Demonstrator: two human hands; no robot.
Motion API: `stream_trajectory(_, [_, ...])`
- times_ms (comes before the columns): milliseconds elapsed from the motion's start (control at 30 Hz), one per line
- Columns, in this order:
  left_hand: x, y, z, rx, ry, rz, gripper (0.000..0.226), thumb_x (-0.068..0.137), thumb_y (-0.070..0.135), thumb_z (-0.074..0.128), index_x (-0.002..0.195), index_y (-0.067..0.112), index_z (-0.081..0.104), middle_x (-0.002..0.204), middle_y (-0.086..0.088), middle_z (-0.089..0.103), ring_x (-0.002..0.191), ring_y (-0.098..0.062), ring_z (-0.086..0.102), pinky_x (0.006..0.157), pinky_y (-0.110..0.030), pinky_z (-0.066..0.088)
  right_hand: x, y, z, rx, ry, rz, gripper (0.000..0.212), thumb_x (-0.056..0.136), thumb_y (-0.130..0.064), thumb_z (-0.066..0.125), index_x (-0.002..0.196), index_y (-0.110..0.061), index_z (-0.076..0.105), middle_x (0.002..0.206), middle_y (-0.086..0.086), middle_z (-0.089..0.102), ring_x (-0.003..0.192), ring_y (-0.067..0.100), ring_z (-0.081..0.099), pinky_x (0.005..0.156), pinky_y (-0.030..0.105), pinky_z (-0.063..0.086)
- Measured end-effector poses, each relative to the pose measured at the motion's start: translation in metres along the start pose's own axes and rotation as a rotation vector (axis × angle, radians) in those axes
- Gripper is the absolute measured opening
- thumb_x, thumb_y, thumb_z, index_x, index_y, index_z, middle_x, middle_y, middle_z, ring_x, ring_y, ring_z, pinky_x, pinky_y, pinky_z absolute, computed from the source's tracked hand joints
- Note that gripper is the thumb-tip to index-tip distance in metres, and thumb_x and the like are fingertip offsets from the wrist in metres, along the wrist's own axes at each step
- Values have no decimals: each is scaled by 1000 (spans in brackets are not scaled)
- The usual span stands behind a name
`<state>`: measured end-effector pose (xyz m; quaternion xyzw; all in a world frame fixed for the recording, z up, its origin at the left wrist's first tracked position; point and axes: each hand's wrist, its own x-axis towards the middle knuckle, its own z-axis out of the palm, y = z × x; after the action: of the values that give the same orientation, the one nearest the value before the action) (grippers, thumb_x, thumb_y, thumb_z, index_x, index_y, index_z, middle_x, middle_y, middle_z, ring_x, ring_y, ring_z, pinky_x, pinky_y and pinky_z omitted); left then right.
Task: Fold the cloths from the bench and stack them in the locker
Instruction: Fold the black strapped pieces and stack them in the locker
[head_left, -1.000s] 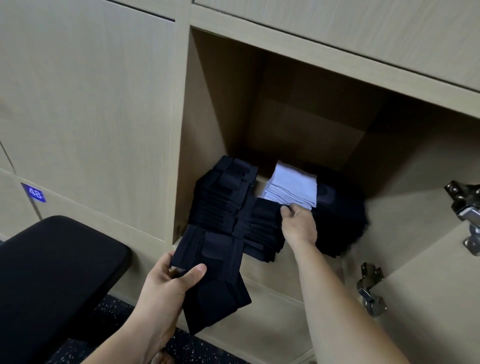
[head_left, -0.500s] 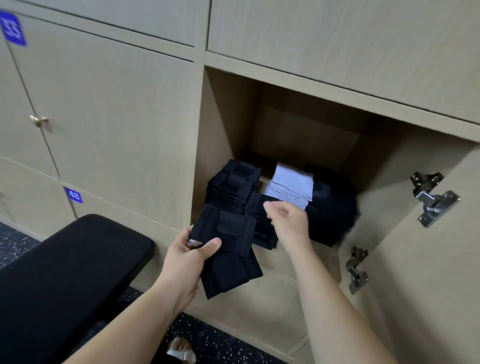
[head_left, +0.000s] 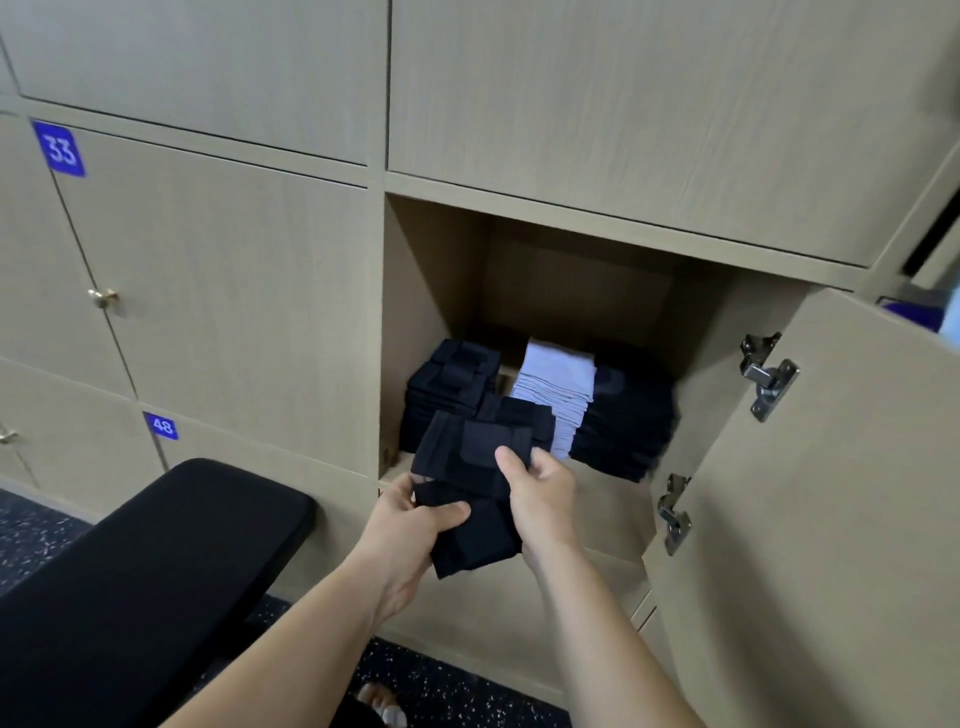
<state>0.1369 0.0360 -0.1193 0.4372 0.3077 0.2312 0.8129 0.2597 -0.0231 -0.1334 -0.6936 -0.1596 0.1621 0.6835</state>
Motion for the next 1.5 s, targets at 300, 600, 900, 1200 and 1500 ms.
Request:
stream_trajectory(300, [24,3,-14,25,160,14,27,88,-8,63,100,16,61,101,-12,69,87,-30,67,64,-35,55,60,-12,-37,57,152,67,11,89,-6,64,90,5,67,80,6,66,72,18,60,47,13,46])
stream_trajectory(600, [75,-2,-23,2,124,25,34,88,-7,63,116,13,62,109,-15,70,96,-34,69,74,-40,58,141,2,-34,-82,181,154,42,87,-5,66,61,-15,34,78,8,49,66,20,44,51,24,38])
stream_trajectory(900, [102,-14,-26,-48,97,25,31,87,-8,63,111,12,63,105,-15,72,94,-35,70,71,-39,58,170,19,-13,-238,209,101,18,85,-11,70,71,-17,62,74,-2,65,70,14,61,70,28,49])
stream_trajectory(1200, [104,-14,-27,-55,86,20,32,87,-7,63,114,11,61,108,-16,70,96,-35,69,73,-41,58,167,21,-9,-603,240,46,14,82,-34,72,82,-25,62,81,-7,66,81,19,64,68,29,46])
stream_trajectory(1500, [84,-3,-21,-95,111,36,36,88,-7,63,119,12,60,110,-14,70,95,-31,69,70,-38,57,129,11,-25,-511,261,25,35,89,-29,65,121,-15,61,117,-2,65,107,19,61,82,29,40])
